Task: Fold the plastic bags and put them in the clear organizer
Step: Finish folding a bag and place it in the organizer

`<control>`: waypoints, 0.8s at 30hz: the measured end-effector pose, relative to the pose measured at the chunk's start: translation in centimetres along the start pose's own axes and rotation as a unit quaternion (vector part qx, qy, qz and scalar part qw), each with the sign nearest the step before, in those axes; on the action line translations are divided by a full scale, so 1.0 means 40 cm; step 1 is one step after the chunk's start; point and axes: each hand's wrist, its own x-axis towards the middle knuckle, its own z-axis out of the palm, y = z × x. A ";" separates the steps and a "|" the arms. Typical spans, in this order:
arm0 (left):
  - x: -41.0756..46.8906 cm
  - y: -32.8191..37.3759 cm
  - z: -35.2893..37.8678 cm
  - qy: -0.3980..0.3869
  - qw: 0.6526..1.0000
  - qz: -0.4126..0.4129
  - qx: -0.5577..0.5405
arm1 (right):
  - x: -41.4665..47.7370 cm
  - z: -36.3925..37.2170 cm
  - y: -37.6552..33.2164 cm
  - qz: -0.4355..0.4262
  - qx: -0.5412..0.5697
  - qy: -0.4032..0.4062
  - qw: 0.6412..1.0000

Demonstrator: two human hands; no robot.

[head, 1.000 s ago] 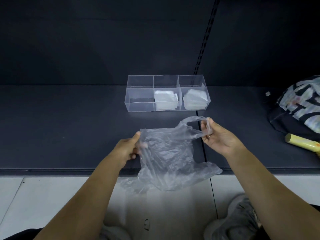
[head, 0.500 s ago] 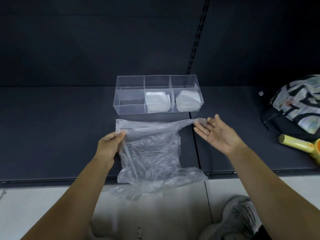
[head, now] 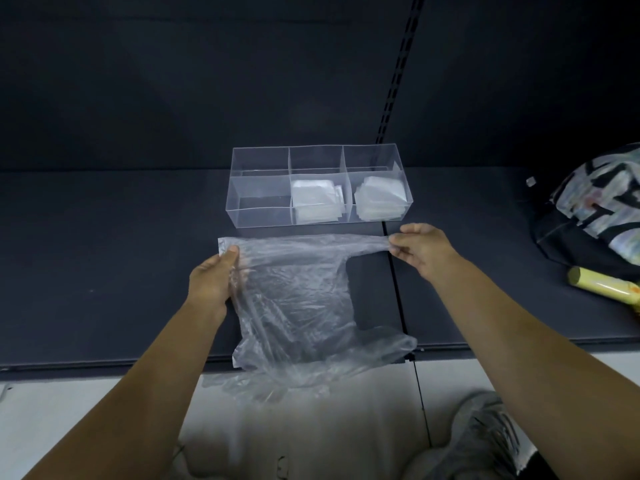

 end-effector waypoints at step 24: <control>-0.237 -0.093 -0.194 -0.069 0.982 -0.141 0.103 | -0.321 -0.099 0.193 -0.011 -0.383 -0.095 0.919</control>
